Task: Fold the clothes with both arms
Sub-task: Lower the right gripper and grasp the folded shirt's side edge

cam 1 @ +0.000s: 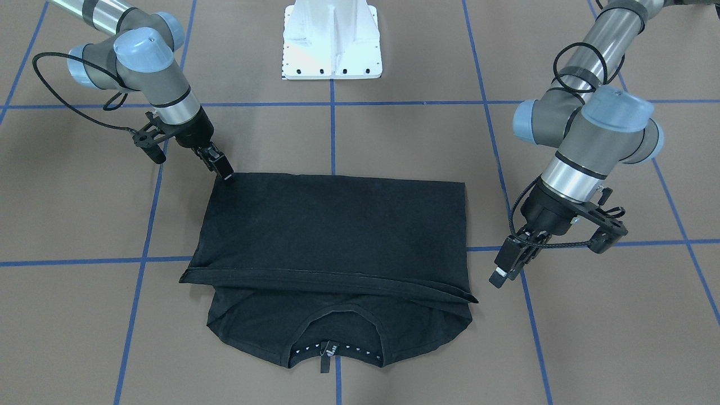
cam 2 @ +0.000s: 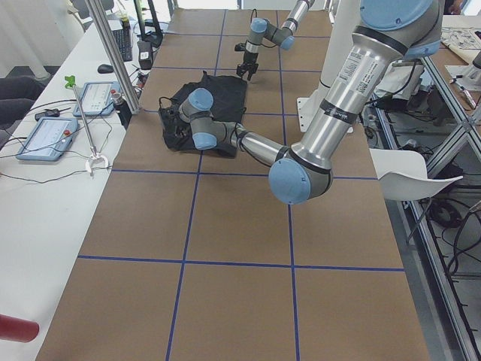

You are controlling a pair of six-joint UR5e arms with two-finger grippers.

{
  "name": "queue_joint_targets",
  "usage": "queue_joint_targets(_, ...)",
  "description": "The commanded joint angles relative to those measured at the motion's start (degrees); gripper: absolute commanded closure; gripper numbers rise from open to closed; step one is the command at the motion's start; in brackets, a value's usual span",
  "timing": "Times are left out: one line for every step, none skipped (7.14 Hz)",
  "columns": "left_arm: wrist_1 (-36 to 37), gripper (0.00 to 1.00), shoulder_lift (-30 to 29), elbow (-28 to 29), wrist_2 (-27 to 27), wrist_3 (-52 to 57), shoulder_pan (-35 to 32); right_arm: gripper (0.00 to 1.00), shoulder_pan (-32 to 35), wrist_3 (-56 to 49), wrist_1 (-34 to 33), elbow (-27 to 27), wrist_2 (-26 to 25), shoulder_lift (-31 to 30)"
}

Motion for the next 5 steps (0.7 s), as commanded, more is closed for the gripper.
queue_joint_targets(0.0, 0.42, 0.1, 0.0, 0.0, 0.0, -0.1, 0.94, -0.1, 0.0, -1.5, 0.1, 0.0, 0.3)
queue_joint_targets(0.0, 0.42, 0.4, -0.1, 0.0, 0.0, -0.1, 1.00, -0.1, -0.1, -1.5, 0.1, 0.1, 0.3)
queue_joint_targets(-0.1, 0.42, 0.5, -0.2, 0.0, 0.0, -0.2, 1.00, 0.4, -0.4, -1.5, 0.5, 0.6, 0.4)
queue_joint_targets(-0.1, 0.42, 0.6, -0.3, 0.0, 0.1, -0.3, 1.00, 0.9, -0.5, -1.5, 0.6, 1.0, 0.4)
queue_joint_targets(-0.1, 0.42, 1.2, -0.6, 0.0, 0.0, -0.3, 1.00, 2.7, -0.6, -1.4, 0.7, 3.9, 0.4)
